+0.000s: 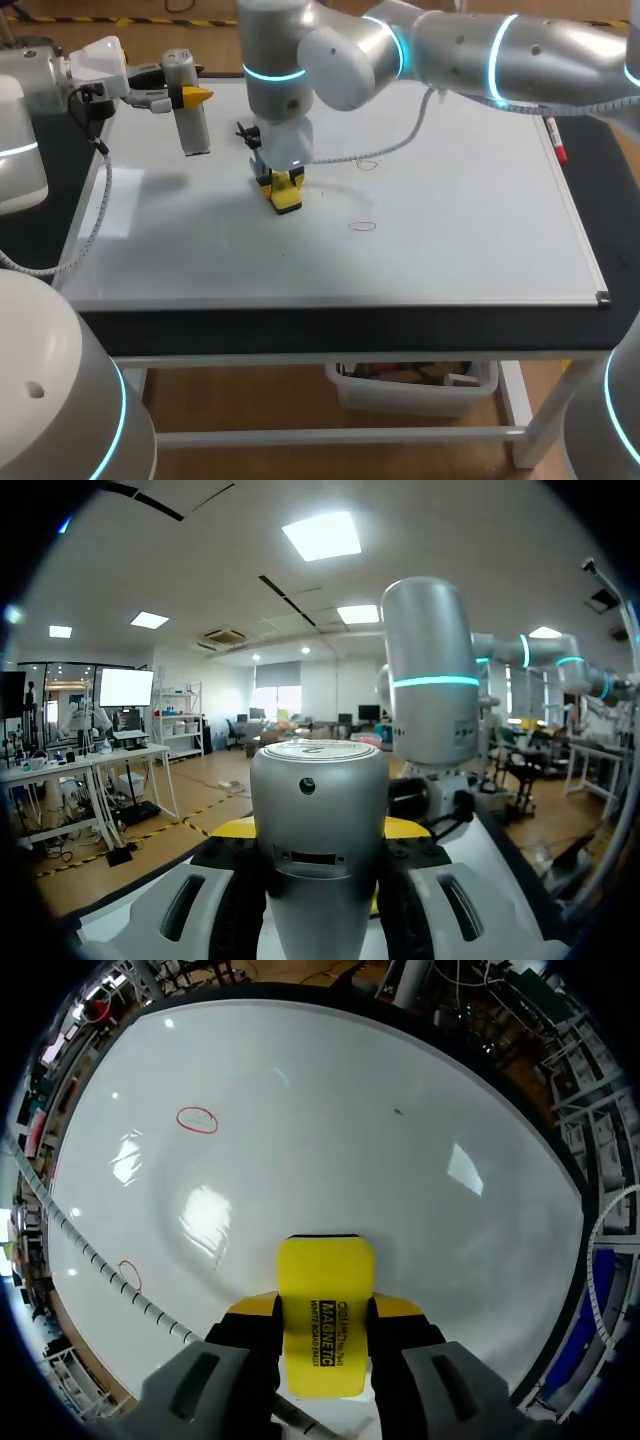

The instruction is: Pick up the inspection probe, press it on each red-marked spot on the whiteboard one by one, put down the probe, pick up the eraser, and wipe off all the red marks.

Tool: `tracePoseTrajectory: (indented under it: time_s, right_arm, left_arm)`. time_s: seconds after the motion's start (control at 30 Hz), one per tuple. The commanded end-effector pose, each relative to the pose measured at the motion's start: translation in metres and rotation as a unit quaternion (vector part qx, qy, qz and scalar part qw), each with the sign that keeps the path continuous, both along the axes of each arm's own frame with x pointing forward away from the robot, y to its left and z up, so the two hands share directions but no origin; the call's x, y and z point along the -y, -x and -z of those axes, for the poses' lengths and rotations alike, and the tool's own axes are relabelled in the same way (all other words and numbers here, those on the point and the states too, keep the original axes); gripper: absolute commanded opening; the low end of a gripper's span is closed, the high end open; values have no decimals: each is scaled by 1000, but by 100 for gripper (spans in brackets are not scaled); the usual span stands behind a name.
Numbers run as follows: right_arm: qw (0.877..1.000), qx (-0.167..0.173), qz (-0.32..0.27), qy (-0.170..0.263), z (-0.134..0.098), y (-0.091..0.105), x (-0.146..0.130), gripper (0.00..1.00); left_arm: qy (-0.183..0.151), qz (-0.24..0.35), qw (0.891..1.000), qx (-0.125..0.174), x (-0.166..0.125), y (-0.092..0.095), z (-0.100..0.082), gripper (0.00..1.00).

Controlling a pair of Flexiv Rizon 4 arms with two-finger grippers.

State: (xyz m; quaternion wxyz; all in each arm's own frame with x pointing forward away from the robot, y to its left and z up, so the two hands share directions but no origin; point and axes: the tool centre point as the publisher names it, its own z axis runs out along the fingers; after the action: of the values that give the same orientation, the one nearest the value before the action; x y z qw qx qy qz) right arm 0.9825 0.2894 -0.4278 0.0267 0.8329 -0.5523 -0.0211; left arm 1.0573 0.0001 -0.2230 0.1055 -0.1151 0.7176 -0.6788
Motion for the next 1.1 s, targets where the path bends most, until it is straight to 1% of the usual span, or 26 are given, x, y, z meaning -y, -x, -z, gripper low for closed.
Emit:
tracePoseTrajectory:
  time_s: [0.03, 0.27, 0.53, 0.8, 1.1]
  right_arm:
    - [1000, 2, 6, 0, 7, -3, 8, 0]
    - [1000, 7, 27, 9, 12, -4, 26, 0]
    - [999, 13, 49, 11, 11, -6, 49, 0]
    - [997, 14, 70, 8, 8, -10, 68, 0]
    - [997, 11, 80, 9, -1, -14, 80, 0]
  left_arm:
    - [1, 0, 1000, 1, 0, 0, 0, 0]
    - [1, 0, 1000, 1, 0, 0, 0, 0]
    - [1, 0, 1000, 1, 0, 0, 0, 0]
    - [1, 0, 1000, 1, 0, 0, 0, 0]
    - [1, 0, 1000, 1, 0, 0, 0, 0]
